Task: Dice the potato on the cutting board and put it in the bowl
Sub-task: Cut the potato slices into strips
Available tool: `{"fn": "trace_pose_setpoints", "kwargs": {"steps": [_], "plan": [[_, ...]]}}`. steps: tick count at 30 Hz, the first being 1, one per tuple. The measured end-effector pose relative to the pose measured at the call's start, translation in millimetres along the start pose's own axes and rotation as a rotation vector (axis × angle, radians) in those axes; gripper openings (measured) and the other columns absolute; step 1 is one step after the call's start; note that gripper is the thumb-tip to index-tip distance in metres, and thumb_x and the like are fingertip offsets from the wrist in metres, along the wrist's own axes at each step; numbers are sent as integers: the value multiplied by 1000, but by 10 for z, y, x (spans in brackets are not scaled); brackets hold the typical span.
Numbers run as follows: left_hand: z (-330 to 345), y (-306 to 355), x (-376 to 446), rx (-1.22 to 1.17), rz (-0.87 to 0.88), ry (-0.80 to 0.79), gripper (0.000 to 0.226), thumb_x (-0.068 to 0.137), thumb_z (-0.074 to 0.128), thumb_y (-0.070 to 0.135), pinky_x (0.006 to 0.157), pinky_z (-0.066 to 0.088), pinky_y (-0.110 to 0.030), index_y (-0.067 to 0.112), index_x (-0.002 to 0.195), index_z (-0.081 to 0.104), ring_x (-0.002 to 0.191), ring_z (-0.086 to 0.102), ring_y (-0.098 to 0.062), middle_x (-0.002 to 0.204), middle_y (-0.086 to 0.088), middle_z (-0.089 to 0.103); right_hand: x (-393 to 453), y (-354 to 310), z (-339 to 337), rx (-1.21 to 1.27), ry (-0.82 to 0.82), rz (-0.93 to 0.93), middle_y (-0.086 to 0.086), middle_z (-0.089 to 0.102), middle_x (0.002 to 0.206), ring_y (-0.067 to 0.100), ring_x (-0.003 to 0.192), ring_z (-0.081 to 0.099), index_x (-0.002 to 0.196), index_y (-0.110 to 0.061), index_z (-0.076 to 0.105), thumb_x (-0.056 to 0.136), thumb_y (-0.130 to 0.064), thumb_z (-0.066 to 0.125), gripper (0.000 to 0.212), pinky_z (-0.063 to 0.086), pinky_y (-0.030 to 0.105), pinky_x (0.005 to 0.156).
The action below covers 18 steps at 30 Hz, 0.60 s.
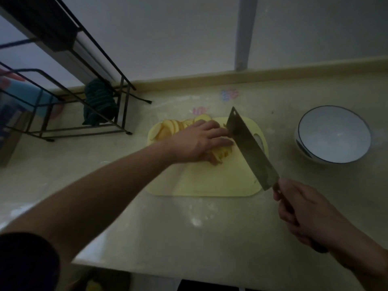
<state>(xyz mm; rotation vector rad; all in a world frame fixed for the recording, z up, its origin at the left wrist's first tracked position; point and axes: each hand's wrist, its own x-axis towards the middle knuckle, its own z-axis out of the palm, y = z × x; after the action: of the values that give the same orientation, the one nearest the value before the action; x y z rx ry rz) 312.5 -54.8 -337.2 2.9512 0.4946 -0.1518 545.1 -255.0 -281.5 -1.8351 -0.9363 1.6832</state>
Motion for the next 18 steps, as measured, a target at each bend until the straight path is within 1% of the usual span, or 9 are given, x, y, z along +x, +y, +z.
{"fn": "trace_pose_setpoints", "kwargs": {"steps": [1,2,4,6,8,11,14,16,18], "plan": [[-30,-48,59,22,54,-57,57,95,57,42,104,38,-46,18,146,49,130,44,-34,148,-10,49,12,-19,-5,-16,-1,-4,2,42,54,14,41,30,90,-8,53,88,-58,35,54,25,22,41],[-40,-77,106,40,113,-80,55,96,59,39,101,39,-46,17,146,50,128,46,-34,147,-11,50,23,-37,-4,-28,-1,-12,2,42,55,14,42,30,90,-9,53,87,-60,35,54,25,22,41],[-2,-95,156,70,210,-81,47,97,59,34,96,43,-44,15,141,56,121,53,-34,141,-12,56,47,-49,-5,-47,-3,-27,2,42,56,14,42,29,90,-9,53,88,-59,34,53,24,22,41],[49,-71,153,69,235,-54,42,98,52,34,92,48,-43,13,134,63,114,59,-34,136,-13,60,67,-55,4,-61,-9,-21,1,42,56,13,43,29,91,-10,53,90,-57,35,51,24,23,41],[94,-47,105,62,217,9,42,99,46,34,87,52,-43,12,127,67,107,62,-34,130,-14,64,81,-62,20,-68,-16,-13,1,41,56,14,44,29,91,-10,54,92,-55,35,49,25,23,41],[211,-8,-27,58,137,162,34,100,52,31,80,51,-39,14,123,71,97,62,-31,122,-12,67,98,-65,56,-86,-9,-36,-1,41,54,13,44,30,90,-10,54,92,-55,35,49,26,23,40],[370,127,-166,27,-20,256,32,101,53,29,68,51,-35,16,124,71,87,61,-27,121,-10,67,125,-61,103,-138,3,-89,-4,43,51,10,40,32,87,-9,55,93,-54,34,50,28,23,38],[437,264,-209,-82,-163,284,34,100,52,31,61,55,-34,17,125,70,86,66,-28,123,-9,66,145,-39,116,-180,18,-114,-5,45,49,6,38,34,86,-7,55,93,-54,34,52,29,19,38],[445,382,-199,-206,-296,309,38,98,52,34,60,57,-34,15,125,70,83,69,-28,122,-9,65,144,-8,120,-224,41,-141,-5,47,48,2,38,37,86,-6,55,89,-60,32,59,29,18,39]]}}
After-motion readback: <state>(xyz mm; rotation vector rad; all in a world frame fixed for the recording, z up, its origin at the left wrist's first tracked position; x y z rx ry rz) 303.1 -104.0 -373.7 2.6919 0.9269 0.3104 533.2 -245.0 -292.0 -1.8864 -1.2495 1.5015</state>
